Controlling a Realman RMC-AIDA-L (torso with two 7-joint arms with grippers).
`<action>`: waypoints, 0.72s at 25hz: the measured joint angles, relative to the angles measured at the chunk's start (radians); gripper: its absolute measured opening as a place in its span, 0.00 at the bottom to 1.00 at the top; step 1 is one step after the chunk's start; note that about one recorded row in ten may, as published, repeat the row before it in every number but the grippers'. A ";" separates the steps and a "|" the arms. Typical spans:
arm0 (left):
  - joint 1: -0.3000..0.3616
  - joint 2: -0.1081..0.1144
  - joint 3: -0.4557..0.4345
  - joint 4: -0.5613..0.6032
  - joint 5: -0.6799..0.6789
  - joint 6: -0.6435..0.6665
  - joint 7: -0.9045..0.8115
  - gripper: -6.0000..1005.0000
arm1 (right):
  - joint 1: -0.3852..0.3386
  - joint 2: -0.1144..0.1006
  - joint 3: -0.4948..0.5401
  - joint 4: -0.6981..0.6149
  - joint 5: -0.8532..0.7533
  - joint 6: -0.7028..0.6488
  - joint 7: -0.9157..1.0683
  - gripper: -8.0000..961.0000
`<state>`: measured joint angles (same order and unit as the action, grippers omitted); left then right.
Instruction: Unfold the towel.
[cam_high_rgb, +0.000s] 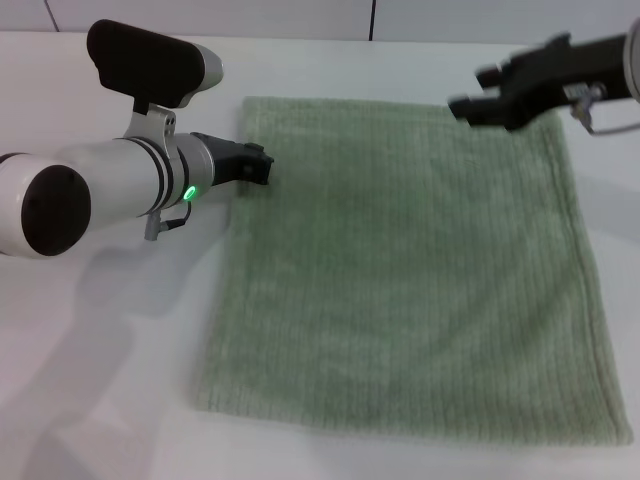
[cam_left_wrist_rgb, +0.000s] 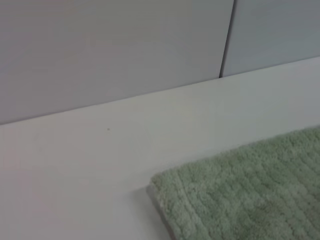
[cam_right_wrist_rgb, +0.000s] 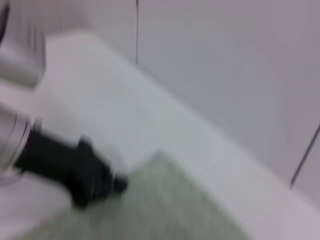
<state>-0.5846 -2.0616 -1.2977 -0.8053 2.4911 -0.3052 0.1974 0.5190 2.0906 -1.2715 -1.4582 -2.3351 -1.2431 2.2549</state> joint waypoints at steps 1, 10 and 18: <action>0.001 0.000 0.000 0.000 0.000 0.000 0.000 0.00 | -0.017 0.000 -0.009 0.013 0.048 0.057 -0.044 0.48; 0.007 0.000 -0.010 0.003 0.000 0.017 0.002 0.00 | -0.139 -0.002 -0.179 0.115 0.432 0.517 -0.466 0.48; 0.021 -0.002 -0.012 0.015 0.000 0.114 0.002 0.00 | -0.161 -0.004 -0.434 0.225 0.845 1.010 -0.916 0.48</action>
<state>-0.5640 -2.0633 -1.3101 -0.7907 2.4912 -0.1910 0.1995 0.3580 2.0864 -1.7059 -1.2328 -1.4901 -0.2327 1.3389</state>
